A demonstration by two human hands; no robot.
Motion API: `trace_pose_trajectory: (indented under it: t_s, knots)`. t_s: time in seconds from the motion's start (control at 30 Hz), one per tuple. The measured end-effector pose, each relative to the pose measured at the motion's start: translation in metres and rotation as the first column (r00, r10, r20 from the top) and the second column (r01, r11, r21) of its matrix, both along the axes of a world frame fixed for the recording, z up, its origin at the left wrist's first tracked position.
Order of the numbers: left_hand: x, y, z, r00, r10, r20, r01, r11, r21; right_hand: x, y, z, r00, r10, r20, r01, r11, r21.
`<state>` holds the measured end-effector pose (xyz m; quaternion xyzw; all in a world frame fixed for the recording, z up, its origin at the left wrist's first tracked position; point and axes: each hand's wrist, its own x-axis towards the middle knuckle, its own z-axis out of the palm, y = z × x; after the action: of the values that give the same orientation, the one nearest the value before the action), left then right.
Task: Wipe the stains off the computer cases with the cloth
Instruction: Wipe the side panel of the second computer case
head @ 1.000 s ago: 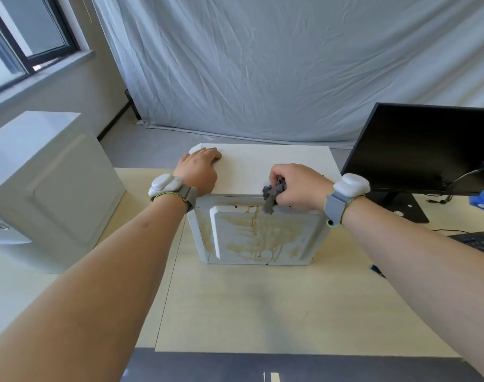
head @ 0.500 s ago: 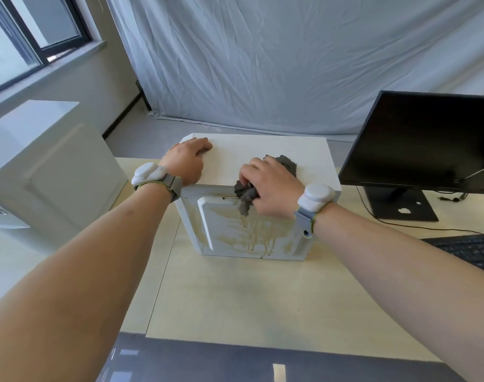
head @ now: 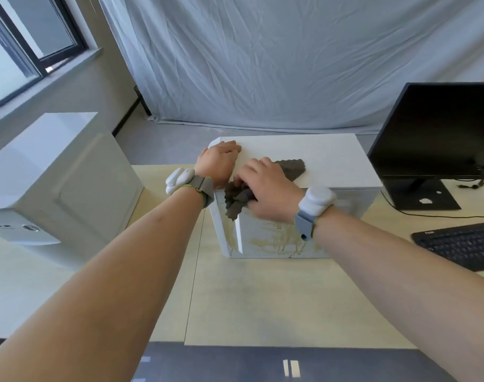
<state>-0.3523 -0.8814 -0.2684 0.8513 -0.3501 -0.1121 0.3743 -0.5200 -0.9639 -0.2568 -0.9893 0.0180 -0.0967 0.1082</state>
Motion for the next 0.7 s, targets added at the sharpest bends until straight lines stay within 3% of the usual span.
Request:
trace_pose_trajectory:
  t_s: [0.07,0.1,0.33,0.5,0.6,0.7]
  knots:
    - [-0.002,0.004,0.001,0.996,-0.056,0.073,0.049,0.994,0.097,0.011,0.011,-0.01,0.997,-0.076,0.032,0.081,0.975,-0.208]
    - [-0.002,0.006,0.001,0.988,-0.083,0.13,0.064,0.988,0.144,0.012,0.012,-0.011,0.994,-0.101,0.048,0.109,0.968,-0.227]
    - [-0.017,0.003,0.005,0.949,-0.044,0.312,-0.007,0.987,0.163,-0.013,-0.013,0.0,0.989,-0.125,-0.085,0.109,0.98,-0.167]
    - [-0.016,0.002,0.002,0.939,-0.043,0.341,-0.015,0.986,0.165,-0.017,-0.026,0.012,0.968,-0.183,-0.171,0.18,0.983,-0.036]
    - [-0.013,0.002,0.002,0.938,-0.042,0.344,-0.016,0.986,0.164,-0.005,-0.016,0.016,0.983,-0.141,-0.114,0.148,0.988,0.047]
    - [-0.013,0.002,0.003,0.936,-0.044,0.348,-0.013,0.987,0.161,0.002,-0.005,-0.001,0.995,-0.096,-0.016,0.095,0.993,-0.067]
